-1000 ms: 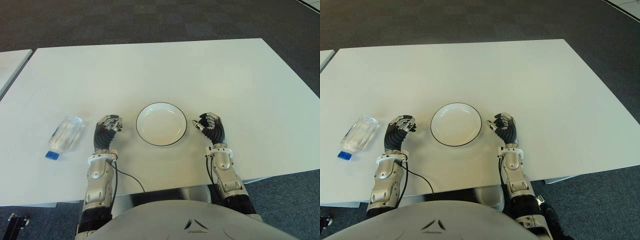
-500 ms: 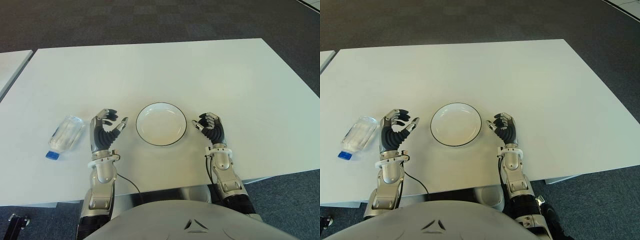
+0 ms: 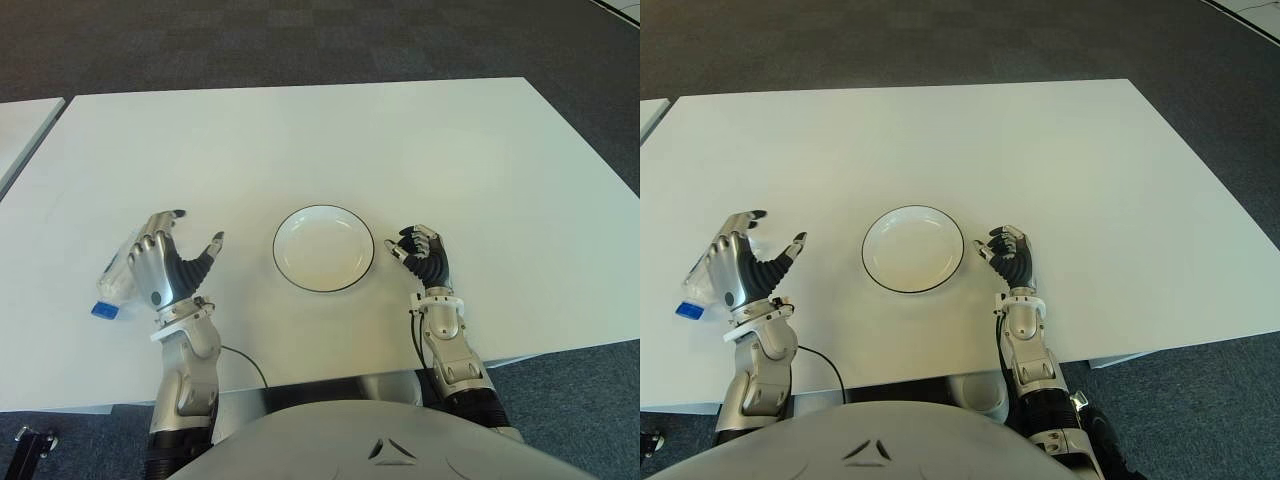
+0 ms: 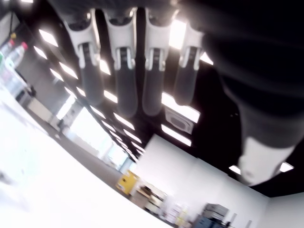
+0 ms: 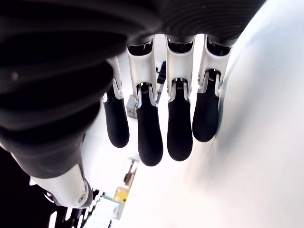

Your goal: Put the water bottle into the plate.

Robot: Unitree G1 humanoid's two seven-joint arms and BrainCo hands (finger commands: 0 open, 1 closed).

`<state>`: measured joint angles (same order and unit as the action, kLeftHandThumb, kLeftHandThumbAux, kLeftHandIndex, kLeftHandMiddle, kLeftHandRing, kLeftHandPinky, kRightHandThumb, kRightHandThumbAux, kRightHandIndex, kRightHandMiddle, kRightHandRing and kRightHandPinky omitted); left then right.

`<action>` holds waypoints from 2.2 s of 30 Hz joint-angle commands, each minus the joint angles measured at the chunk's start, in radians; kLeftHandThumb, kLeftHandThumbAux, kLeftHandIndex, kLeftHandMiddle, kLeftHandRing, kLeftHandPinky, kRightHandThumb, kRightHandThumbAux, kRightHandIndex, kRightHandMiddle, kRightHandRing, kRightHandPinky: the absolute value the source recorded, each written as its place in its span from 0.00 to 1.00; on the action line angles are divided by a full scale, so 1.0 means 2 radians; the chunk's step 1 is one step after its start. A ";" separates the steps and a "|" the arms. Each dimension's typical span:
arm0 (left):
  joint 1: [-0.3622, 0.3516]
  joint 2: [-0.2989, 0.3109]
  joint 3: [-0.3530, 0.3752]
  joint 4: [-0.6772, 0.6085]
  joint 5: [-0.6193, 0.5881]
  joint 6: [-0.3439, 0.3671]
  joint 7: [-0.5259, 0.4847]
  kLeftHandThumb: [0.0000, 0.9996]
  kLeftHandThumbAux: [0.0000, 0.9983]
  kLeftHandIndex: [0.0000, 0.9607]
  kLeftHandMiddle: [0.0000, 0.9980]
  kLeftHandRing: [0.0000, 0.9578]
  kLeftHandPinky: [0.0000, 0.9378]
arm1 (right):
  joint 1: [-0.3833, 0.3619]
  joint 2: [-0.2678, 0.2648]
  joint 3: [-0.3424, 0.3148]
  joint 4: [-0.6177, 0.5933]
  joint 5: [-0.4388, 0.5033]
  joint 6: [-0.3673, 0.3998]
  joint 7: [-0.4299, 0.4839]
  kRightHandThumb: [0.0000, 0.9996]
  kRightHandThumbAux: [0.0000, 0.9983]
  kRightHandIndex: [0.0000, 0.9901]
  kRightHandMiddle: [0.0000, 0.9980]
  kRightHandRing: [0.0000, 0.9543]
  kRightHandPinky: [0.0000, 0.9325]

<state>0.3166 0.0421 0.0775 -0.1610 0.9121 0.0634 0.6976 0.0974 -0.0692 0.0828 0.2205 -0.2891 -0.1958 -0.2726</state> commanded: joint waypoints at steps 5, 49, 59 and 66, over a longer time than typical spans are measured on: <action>-0.038 0.006 0.021 0.040 0.033 0.077 0.072 0.50 0.37 0.01 0.01 0.02 0.03 | -0.002 0.005 0.000 0.007 0.002 0.004 0.003 0.70 0.73 0.43 0.57 0.58 0.53; -0.157 0.104 -0.024 0.294 -0.004 0.440 -0.088 0.35 0.18 0.00 0.00 0.00 0.00 | 0.001 0.001 -0.005 0.008 0.005 -0.004 0.005 0.70 0.73 0.43 0.57 0.57 0.52; -0.167 0.166 -0.112 0.321 -0.009 0.444 -0.238 0.35 0.18 0.00 0.00 0.00 0.00 | 0.002 0.000 -0.006 0.006 0.001 0.000 0.004 0.70 0.73 0.43 0.57 0.57 0.54; -0.154 0.201 -0.137 0.296 -0.033 0.396 -0.303 0.37 0.23 0.00 0.00 0.00 0.00 | 0.004 0.001 -0.006 0.001 0.000 0.007 0.004 0.70 0.73 0.43 0.56 0.57 0.55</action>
<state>-0.0418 0.4561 -0.1390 0.4168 0.9376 0.9414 0.2436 0.0955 -0.0689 0.0741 0.2244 -0.2889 -0.2057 -0.2675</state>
